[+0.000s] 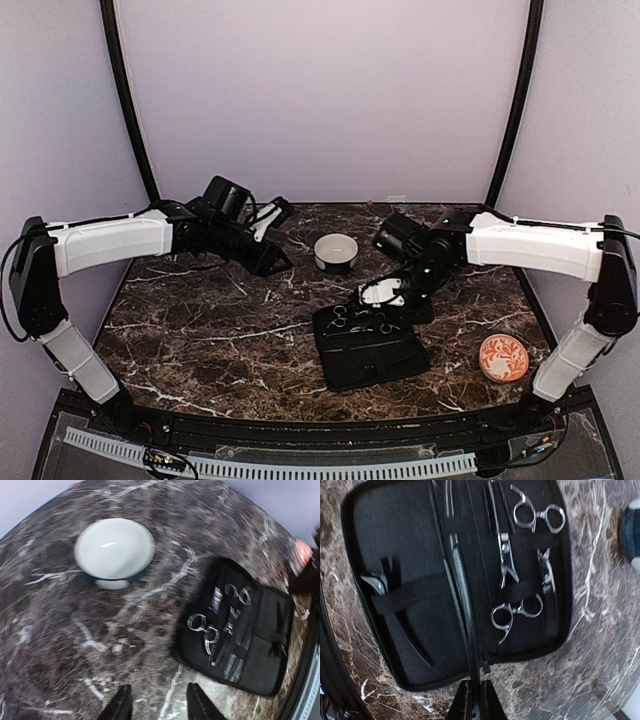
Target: Sort the hair-cutting tools
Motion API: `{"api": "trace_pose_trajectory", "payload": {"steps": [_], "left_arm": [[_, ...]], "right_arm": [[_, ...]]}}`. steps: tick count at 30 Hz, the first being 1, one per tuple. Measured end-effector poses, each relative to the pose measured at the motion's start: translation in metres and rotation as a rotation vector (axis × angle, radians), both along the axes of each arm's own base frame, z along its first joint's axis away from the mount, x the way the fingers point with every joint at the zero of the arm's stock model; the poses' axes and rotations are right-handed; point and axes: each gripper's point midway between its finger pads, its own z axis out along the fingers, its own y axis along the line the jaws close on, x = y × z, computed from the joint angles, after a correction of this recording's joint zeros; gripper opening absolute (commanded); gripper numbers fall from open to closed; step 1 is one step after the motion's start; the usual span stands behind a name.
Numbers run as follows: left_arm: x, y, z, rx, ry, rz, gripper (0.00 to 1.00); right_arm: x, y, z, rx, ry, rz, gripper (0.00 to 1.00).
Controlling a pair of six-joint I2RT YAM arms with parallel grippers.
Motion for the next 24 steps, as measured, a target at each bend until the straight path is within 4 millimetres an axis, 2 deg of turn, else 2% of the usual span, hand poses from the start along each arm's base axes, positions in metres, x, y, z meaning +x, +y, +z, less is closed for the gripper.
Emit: {"api": "trace_pose_trajectory", "payload": {"steps": [3, 6, 8, 10, 12, 14, 21, 24], "left_arm": [[-0.049, -0.045, -0.017, -0.005, 0.077, -0.192, 0.17], [-0.102, -0.077, -0.042, 0.016, 0.158, -0.348, 0.16], [-0.139, -0.089, -0.059, 0.032, 0.217, -0.440, 0.13], [-0.169, -0.099, -0.067, 0.028, 0.251, -0.513, 0.12], [-0.189, -0.103, -0.074, 0.015, 0.288, -0.557, 0.11], [-0.196, -0.106, -0.082, 0.005, 0.324, -0.566, 0.11], [-0.198, -0.111, -0.121, 0.006, 0.407, -0.519, 0.11], [-0.197, -0.112, -0.129, 0.005, 0.425, -0.502, 0.11]], "right_arm": [[-0.003, -0.041, -0.017, -0.056, 0.016, -0.051, 0.00], [-0.011, -0.075, -0.029, -0.095, 0.034, -0.089, 0.00], [-0.012, -0.089, -0.031, -0.101, 0.033, -0.107, 0.00], [-0.013, -0.096, -0.031, -0.098, 0.026, -0.117, 0.00], [-0.014, -0.098, -0.032, -0.092, 0.020, -0.116, 0.00], [-0.014, -0.098, -0.034, -0.088, 0.017, -0.116, 0.00], [-0.009, -0.093, -0.041, -0.085, 0.013, -0.117, 0.00], [-0.007, -0.091, -0.045, -0.095, 0.024, -0.116, 0.00]]}}
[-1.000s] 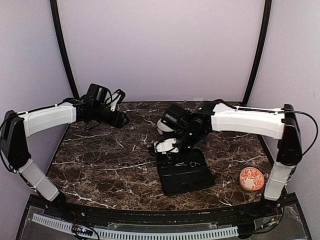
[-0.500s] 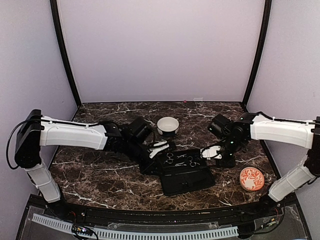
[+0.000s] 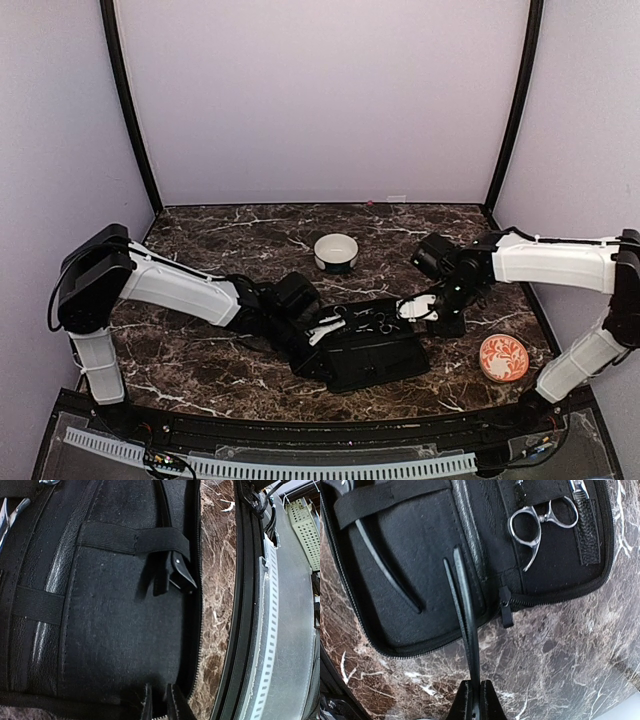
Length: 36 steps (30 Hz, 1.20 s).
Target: Sort the hair-cutting tools
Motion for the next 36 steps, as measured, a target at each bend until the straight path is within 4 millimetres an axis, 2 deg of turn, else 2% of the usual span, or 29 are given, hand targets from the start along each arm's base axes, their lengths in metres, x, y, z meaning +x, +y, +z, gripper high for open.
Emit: {"api": "trace_pose_trajectory", "payload": {"steps": [12, 22, 36], "left_arm": [[-0.004, 0.002, -0.015, 0.008, 0.020, 0.027, 0.10], [-0.003, 0.000, -0.018, -0.020, 0.015, 0.045, 0.10], [-0.003, 0.001, -0.019, -0.052, 0.007, 0.061, 0.09]], "right_arm": [[0.010, 0.012, -0.008, -0.023, 0.023, 0.032, 0.00], [-0.001, 0.020, -0.026, -0.101, 0.054, 0.093, 0.00], [-0.002, 0.029, -0.034, -0.188, 0.029, 0.126, 0.00]]}}
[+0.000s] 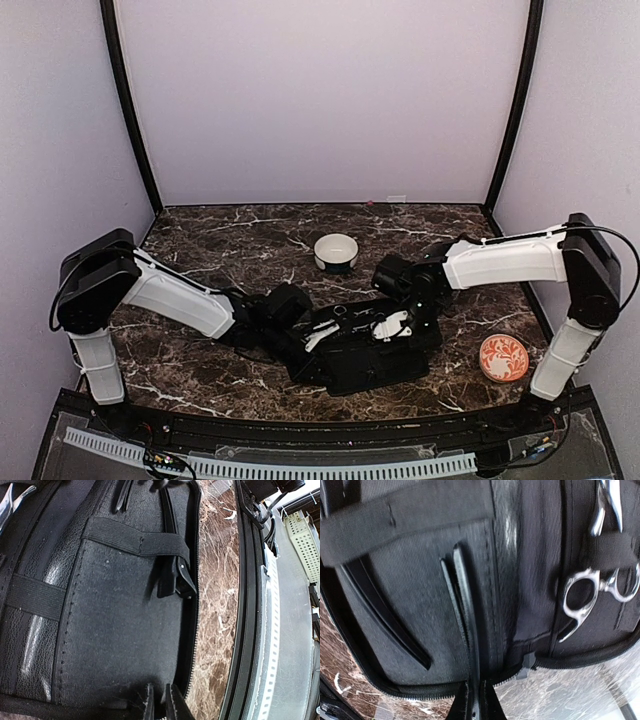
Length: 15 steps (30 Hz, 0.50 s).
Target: Sort the hair-cutting tools
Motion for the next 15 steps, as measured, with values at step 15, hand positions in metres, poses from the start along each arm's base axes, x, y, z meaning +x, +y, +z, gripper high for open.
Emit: {"api": "trace_pose_trajectory", "payload": {"steps": [15], "left_arm": [[0.001, 0.001, 0.000, -0.029, -0.011, 0.027, 0.09]], "right_arm": [[-0.006, 0.013, -0.003, -0.016, 0.013, 0.023, 0.00]]}}
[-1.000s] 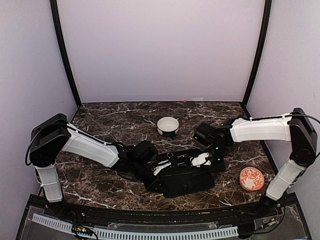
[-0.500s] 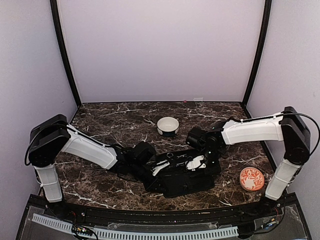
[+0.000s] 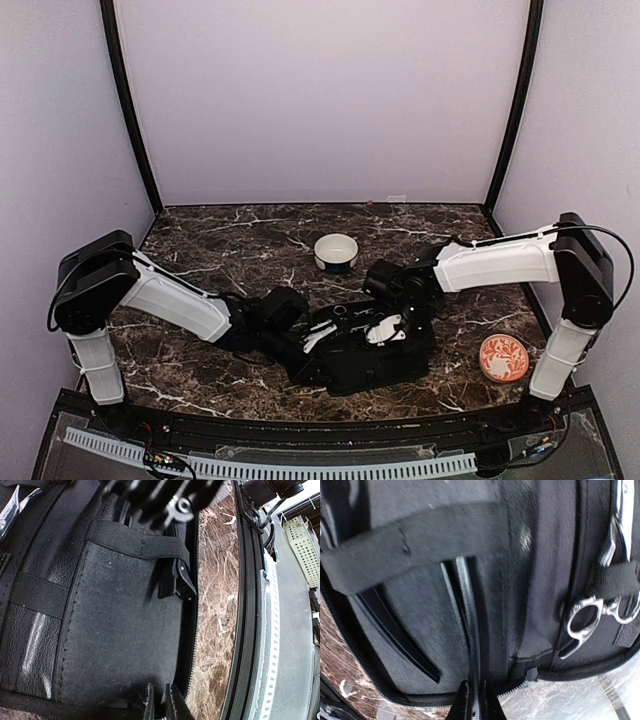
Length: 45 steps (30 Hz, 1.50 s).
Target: Sort the hair-cutting tools
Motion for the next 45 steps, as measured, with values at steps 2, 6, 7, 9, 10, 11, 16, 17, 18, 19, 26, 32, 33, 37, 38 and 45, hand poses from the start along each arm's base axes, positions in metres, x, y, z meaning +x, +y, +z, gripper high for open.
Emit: {"api": "trace_pose_trajectory", "payload": {"steps": [2, 6, 7, 9, 10, 11, 16, 17, 18, 19, 26, 32, 33, 37, 38, 45], "left_arm": [[0.000, 0.000, 0.000, -0.002, -0.001, 0.002, 0.09], [0.000, 0.000, 0.000, -0.005, -0.005, 0.004, 0.09], [0.000, 0.000, 0.000, -0.006, -0.005, 0.004, 0.09], [0.000, 0.000, 0.000, -0.008, -0.007, 0.004, 0.09], [0.000, 0.000, 0.000, -0.009, -0.007, 0.004, 0.09], [0.000, 0.000, 0.000, -0.009, -0.007, 0.004, 0.09], [0.000, 0.000, 0.000, -0.009, -0.007, 0.004, 0.09], [0.000, 0.001, 0.000, -0.009, -0.009, 0.005, 0.09], [0.001, 0.001, 0.000, -0.009, -0.014, 0.009, 0.09], [0.002, 0.002, 0.000, -0.009, -0.021, 0.014, 0.09], [0.004, 0.010, 0.002, 0.000, -0.057, 0.048, 0.09], [0.004, 0.011, 0.002, 0.005, -0.063, 0.059, 0.09], [0.005, 0.012, 0.001, 0.007, -0.064, 0.060, 0.09], [0.005, 0.015, 0.000, 0.017, -0.069, 0.069, 0.09], [0.005, 0.017, -0.001, 0.023, -0.071, 0.072, 0.09], [0.006, 0.022, -0.005, 0.045, -0.075, 0.087, 0.09]], "right_arm": [[-0.001, 0.001, 0.000, 0.003, 0.003, 0.004, 0.00], [-0.003, 0.002, 0.000, 0.002, 0.004, 0.007, 0.00], [-0.003, 0.002, 0.000, 0.004, 0.007, 0.007, 0.00], [-0.004, 0.003, 0.000, 0.011, 0.012, 0.005, 0.00], [-0.005, 0.004, 0.000, 0.016, 0.018, 0.002, 0.00], [-0.006, 0.004, 0.000, 0.019, 0.022, -0.003, 0.00], [-0.008, 0.020, 0.002, 0.057, 0.047, -0.014, 0.00], [-0.008, 0.023, 0.001, 0.066, 0.056, -0.017, 0.00], [-0.009, 0.026, 0.000, 0.071, 0.064, -0.021, 0.00], [-0.010, 0.028, -0.002, 0.077, 0.072, -0.024, 0.00], [-0.015, 0.041, -0.006, 0.135, 0.113, -0.054, 0.00], [-0.017, 0.052, -0.006, 0.186, 0.135, -0.066, 0.00], [-0.017, 0.054, -0.006, 0.197, 0.140, -0.067, 0.00], [-0.018, 0.057, -0.007, 0.211, 0.149, -0.072, 0.01], [-0.018, 0.058, -0.007, 0.212, 0.150, -0.072, 0.02], [-0.019, 0.061, -0.008, 0.226, 0.160, -0.077, 0.08]]}}
